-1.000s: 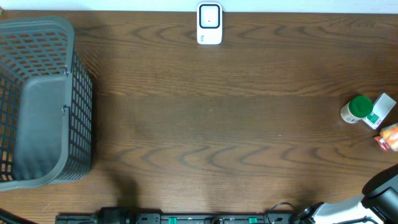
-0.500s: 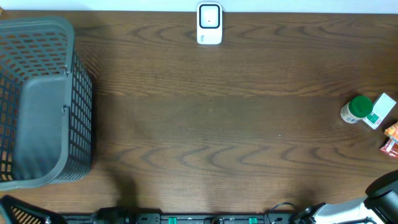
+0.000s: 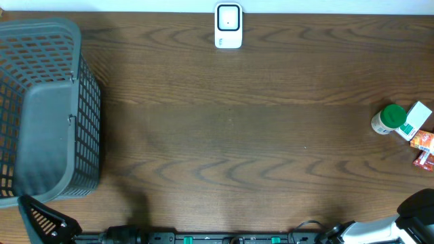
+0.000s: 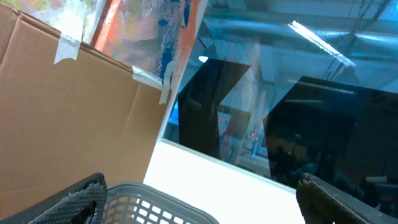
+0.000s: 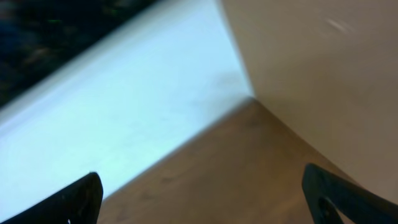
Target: Scan the item barcode
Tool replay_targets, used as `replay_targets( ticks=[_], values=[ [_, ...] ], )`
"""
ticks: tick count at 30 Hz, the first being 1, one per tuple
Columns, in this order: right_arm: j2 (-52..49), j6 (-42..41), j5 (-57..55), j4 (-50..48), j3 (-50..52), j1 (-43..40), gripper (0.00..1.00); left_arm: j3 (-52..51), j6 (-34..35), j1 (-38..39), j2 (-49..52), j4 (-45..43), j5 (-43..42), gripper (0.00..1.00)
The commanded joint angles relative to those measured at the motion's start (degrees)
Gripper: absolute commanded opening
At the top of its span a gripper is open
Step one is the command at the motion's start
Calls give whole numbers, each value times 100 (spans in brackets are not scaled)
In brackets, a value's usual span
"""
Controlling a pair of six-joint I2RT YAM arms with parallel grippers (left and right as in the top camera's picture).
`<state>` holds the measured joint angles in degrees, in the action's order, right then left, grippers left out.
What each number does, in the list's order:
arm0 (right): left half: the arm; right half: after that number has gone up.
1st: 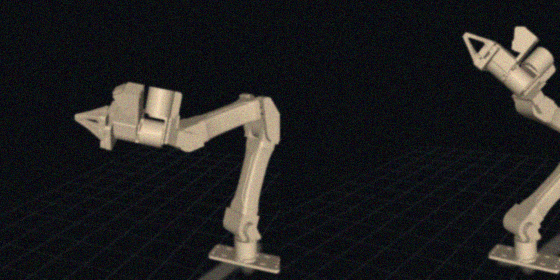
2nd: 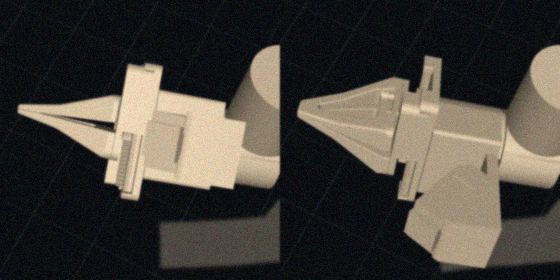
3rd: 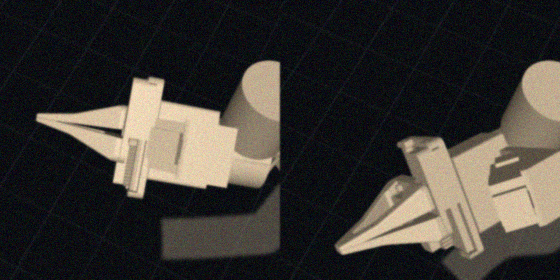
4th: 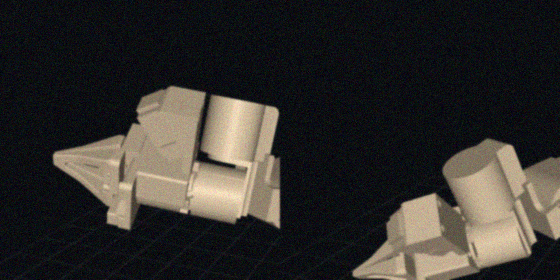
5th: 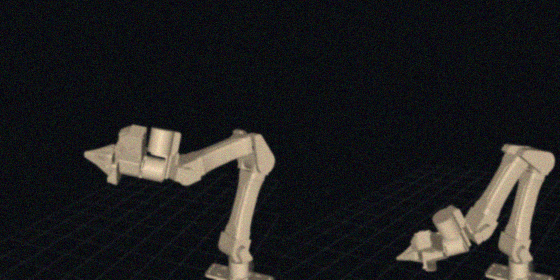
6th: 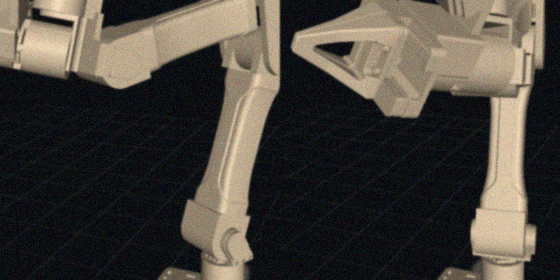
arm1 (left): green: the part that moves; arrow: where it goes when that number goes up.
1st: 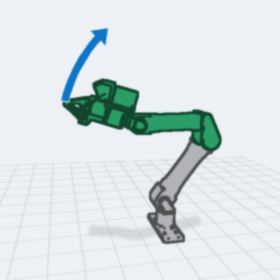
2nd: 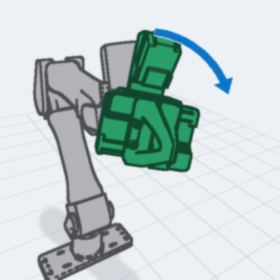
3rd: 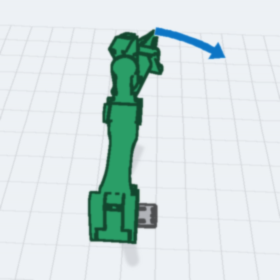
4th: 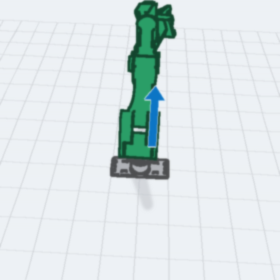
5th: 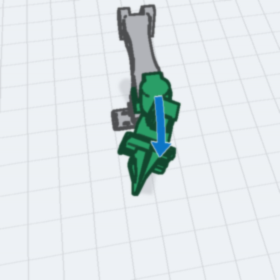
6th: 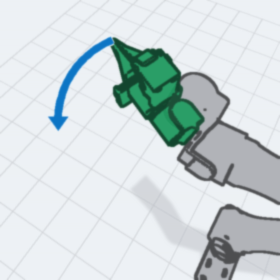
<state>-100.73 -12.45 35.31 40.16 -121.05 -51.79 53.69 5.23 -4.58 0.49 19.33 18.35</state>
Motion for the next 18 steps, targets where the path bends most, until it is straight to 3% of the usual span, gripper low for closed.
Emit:
replay_targets(
  ticks=[1, 4, 7, 18],
  values=[
    [304, -684, 1488, -619, -136, 76, 99, -7, -140, -24, -31, 55, 76, 97],
    [570, -809, 1534, -914, -136, 256, 99, -11, -372, -24, -31, 55, 76, 97],
    [898, -549, 1478, -608, -136, 490, 99, -13, -483, -22, -31, 96, 72, 97],
    [2774, 177, -470, -138, 695, 2116, 99, -481, -568, 544, -31, 586, -492, 98]
  ],
)
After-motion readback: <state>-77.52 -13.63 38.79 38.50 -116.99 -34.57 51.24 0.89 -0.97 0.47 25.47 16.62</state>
